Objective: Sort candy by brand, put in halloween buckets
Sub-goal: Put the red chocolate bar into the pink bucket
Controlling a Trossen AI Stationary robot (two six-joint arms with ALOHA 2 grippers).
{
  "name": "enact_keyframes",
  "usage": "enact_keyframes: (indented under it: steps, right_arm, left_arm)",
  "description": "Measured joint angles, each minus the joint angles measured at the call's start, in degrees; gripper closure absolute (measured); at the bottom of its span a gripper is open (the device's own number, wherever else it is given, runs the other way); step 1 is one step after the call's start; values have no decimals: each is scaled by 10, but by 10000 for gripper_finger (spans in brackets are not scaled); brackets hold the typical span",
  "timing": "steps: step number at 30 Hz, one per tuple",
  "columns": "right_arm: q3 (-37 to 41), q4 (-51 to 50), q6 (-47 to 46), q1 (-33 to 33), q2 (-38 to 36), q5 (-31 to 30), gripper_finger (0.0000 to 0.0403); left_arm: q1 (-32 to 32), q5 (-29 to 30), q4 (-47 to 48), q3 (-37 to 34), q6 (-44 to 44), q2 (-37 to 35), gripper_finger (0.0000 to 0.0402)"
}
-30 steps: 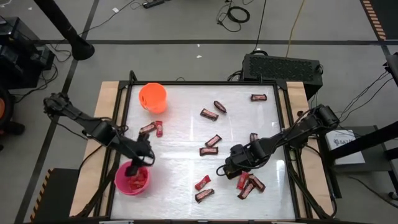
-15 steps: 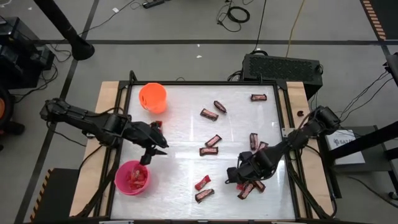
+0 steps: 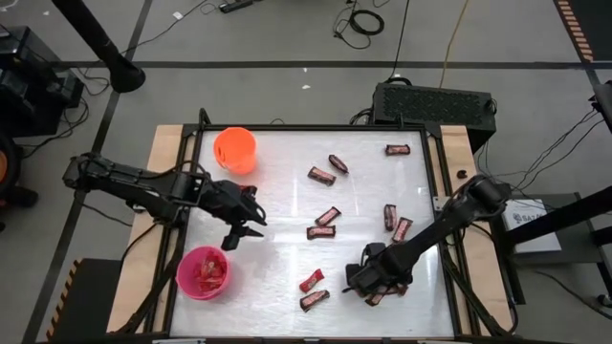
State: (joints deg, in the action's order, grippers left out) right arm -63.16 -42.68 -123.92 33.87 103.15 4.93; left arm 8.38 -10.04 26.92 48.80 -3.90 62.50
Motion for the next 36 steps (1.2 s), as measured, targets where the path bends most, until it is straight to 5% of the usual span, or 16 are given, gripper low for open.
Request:
enact_keyframes:
  steps: [10,23,31,36]
  right_arm:
    - [-1,21,39,-16,18,8,263]
    - [0,24,98,-36,2,-1,379]
    - [3,36,139,-62,-55,-78,402]
    - [2,83,254,-92,-105,-207,403]
  left_arm:
    - [-14,-7,0,0,2,0,240]
    - [-13,-7,0,0,2,0,240]
    - [-13,-7,-14,0,2,0,240]
    - [-14,-7,-57,0,17,2,240]
